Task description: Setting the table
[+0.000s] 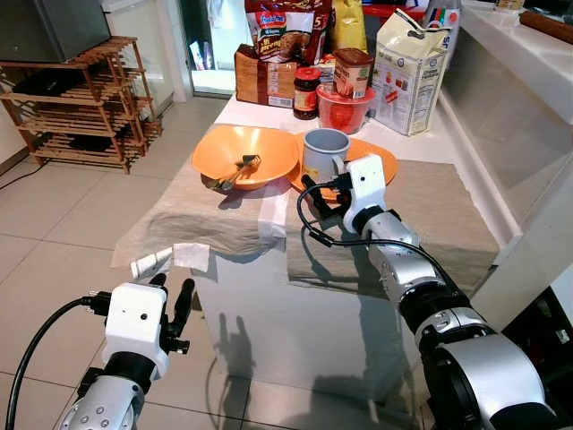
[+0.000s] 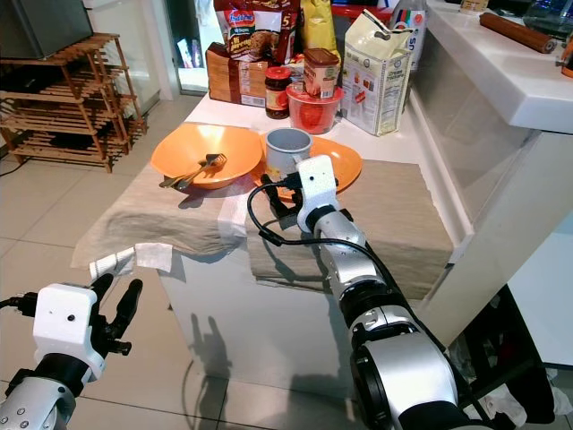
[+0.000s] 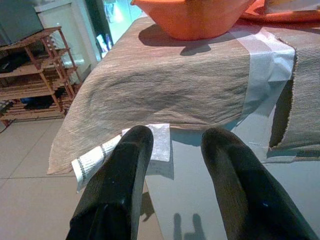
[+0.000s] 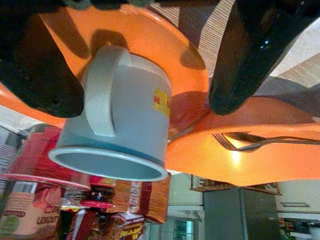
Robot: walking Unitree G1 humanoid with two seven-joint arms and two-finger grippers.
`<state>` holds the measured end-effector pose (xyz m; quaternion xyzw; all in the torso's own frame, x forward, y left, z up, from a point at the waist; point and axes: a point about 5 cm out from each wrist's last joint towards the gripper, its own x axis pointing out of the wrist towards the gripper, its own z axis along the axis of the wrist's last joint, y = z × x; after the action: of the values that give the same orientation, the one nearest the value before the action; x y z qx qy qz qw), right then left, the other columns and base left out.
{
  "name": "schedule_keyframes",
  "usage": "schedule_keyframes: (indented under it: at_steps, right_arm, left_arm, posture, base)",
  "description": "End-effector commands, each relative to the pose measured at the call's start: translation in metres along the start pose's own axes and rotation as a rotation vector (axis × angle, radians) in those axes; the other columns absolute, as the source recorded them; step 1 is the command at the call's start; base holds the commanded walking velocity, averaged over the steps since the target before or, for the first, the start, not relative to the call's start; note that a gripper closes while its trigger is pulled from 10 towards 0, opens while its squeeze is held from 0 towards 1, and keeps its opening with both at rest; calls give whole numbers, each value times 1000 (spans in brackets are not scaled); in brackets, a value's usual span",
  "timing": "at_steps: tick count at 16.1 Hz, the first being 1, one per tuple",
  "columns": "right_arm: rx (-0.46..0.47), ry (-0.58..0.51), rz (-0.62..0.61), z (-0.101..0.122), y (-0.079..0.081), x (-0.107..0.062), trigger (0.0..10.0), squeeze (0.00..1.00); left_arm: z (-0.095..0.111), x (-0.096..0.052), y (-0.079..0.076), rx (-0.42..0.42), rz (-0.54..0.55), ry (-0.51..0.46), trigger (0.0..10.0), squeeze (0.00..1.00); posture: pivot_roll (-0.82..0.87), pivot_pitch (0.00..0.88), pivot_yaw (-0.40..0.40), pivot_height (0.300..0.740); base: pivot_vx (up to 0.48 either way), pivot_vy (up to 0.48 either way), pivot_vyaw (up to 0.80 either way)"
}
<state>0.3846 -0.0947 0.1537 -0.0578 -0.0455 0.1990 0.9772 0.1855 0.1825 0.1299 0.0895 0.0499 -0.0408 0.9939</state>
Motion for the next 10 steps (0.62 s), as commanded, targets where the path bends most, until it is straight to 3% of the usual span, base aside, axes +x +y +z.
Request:
schedule_keyframes:
  at_steps: [1, 6, 7, 10]
  right_arm:
    - [-11, -1, -22, 4, -3, 3, 10000, 0]
    - [-17, 32, -63, -2, -3, 3, 10000, 0]
    - [-10, 43, -73, -3, -1, 3, 0, 0]
    - [4, 83, -104, -8, -2, 3, 0, 0]
  left_arm:
    - [5, -1, 0, 6, -5, -15, 10000, 0]
    - [7, -1, -1, 7, -16, -16, 10000, 0]
    - [7, -1, -1, 8, -19, -17, 10000, 0]
    - [8, -2, -1, 9, -24, -13, 10000, 0]
  posture:
    - [217, 0, 2, 740]
    - [217, 0, 8, 740]
    - [217, 0, 9, 740]
    - [221, 0, 9, 740]
  base:
    - [0, 0, 0]
    - [0, 0, 0]
    - [0, 0, 0]
    - [0, 0, 0]
